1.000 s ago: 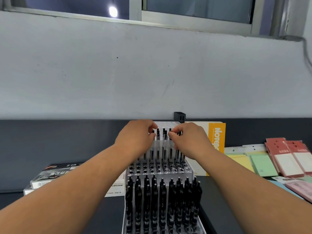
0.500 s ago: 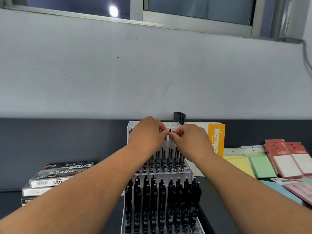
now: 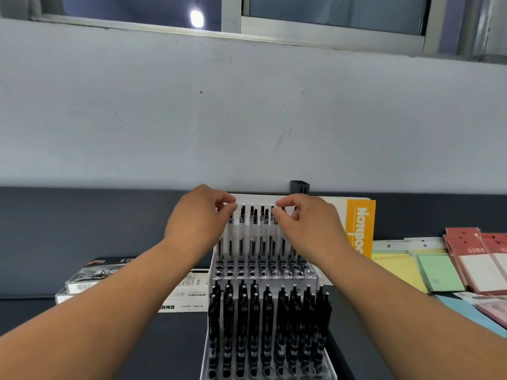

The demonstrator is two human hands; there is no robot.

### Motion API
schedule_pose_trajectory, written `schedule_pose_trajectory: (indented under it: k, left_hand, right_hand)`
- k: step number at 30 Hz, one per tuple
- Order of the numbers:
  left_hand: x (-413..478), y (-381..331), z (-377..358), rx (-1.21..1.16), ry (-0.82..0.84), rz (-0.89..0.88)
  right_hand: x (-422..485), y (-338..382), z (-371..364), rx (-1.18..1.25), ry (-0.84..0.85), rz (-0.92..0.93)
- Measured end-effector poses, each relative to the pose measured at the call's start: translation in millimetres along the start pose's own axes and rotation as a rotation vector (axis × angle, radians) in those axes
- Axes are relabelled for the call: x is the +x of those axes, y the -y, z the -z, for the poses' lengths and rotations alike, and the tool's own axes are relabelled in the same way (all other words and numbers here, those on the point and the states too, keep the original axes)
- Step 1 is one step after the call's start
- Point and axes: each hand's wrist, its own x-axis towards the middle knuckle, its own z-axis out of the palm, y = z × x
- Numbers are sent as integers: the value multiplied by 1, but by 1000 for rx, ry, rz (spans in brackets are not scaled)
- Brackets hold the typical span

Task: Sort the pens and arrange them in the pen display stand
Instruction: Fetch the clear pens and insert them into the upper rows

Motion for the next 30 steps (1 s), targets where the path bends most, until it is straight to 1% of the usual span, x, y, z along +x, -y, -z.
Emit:
schedule_pose_trajectory:
  k: [4, 8, 12, 16, 22, 24, 27, 30]
  left_hand:
    - [-7, 13, 0, -15, 19, 43]
    - [-6, 18, -4, -85, 34, 73]
    - [-2, 19, -7, -143, 54, 105]
    - [1, 20, -9, -176, 53, 139]
    - [-1, 22, -12, -203, 30, 136]
    - [-4, 21, -10, -190, 23, 116]
    - [-14, 25, -1, -129, -16, 81]
    - [-32, 39, 18, 76, 0, 115]
  right_hand:
    - [3, 16, -17, 15, 82, 14]
    - [7, 22, -28, -23, 127, -11]
    - [8, 24, -31, -8, 156, -61]
    - [9, 26, -29, -17, 188, -62]
    - [6, 27, -28, -7, 209, -87]
    - [4, 30, -26, 5, 167, -93]
    - [-3, 43, -21, -30, 52, -10]
    - [-16, 70, -25, -69, 102, 142]
